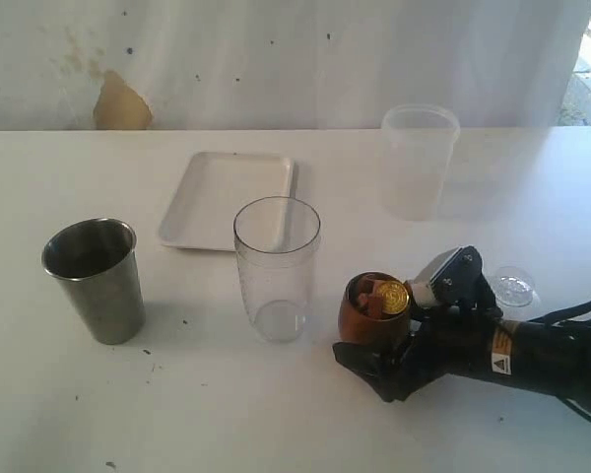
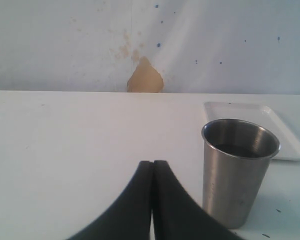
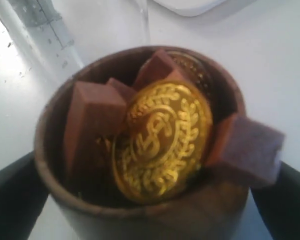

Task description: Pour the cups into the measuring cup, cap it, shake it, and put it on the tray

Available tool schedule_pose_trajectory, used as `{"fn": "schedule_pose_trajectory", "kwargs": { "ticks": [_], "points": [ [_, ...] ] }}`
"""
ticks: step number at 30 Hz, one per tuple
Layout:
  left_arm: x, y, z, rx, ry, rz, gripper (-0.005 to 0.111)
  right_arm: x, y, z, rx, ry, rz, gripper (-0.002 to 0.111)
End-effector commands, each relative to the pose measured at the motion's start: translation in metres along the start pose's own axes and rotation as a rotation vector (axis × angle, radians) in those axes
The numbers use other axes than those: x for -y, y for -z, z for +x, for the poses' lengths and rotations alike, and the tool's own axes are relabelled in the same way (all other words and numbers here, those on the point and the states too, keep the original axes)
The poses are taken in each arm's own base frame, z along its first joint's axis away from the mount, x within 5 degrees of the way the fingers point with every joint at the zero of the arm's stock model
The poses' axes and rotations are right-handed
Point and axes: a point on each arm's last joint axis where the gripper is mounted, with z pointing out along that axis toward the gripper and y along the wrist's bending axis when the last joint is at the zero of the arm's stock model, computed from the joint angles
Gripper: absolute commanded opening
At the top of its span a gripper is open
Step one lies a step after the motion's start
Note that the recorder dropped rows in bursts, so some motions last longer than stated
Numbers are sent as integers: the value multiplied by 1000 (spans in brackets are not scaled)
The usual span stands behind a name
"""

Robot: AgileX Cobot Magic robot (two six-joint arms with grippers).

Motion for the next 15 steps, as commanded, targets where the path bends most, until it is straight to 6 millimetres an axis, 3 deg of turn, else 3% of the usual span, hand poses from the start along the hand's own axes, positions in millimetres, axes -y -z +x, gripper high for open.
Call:
{"fn": "schedule_pose_trajectory", "kwargs": {
  "ticks": [1, 15],
  "points": [
    [0, 0, 0, 14, -3, 1, 0, 1, -4, -1, 37, 3, -21, 104],
    [0, 0, 0, 14, -3, 1, 0, 7, -5, -2, 48, -51, 47, 104]
  ]
}}
